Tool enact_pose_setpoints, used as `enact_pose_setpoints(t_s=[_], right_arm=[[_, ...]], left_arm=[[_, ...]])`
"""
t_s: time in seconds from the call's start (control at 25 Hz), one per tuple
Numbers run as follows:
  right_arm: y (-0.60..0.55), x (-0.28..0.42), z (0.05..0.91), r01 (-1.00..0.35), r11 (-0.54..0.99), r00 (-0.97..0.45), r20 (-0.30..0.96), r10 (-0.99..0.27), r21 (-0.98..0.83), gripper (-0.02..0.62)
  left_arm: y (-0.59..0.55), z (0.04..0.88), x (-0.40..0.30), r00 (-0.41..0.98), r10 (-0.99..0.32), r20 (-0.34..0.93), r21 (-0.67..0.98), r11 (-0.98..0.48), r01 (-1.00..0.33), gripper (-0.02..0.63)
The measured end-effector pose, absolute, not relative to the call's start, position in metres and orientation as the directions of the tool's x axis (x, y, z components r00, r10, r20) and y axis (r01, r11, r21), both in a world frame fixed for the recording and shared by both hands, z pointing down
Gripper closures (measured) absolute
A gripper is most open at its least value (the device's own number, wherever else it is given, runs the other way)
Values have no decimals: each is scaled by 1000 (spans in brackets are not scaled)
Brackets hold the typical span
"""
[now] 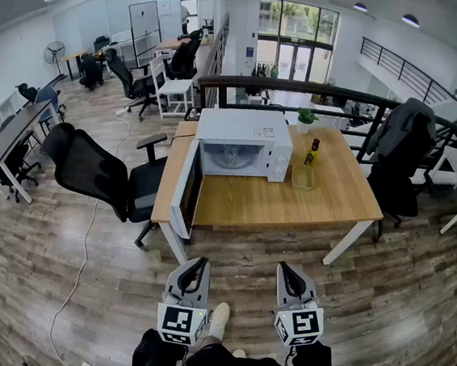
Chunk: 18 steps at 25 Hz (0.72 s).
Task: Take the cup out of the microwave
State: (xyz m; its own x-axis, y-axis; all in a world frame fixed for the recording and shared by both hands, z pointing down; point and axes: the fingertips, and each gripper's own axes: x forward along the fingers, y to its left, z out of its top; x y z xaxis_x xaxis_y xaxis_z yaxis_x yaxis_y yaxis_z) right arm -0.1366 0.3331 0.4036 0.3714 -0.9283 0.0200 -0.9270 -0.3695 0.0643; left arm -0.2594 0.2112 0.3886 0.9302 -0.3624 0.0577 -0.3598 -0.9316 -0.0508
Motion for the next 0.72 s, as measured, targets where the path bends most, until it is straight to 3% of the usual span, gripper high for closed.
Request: enact_pose_setpoints(t_s=[0.72], right_arm=[[256, -42, 407, -927, -373, 374, 32, -927, 31, 580]], left_arm=[[141, 396, -165, 930, -349, 113, -49, -937, -346, 569]])
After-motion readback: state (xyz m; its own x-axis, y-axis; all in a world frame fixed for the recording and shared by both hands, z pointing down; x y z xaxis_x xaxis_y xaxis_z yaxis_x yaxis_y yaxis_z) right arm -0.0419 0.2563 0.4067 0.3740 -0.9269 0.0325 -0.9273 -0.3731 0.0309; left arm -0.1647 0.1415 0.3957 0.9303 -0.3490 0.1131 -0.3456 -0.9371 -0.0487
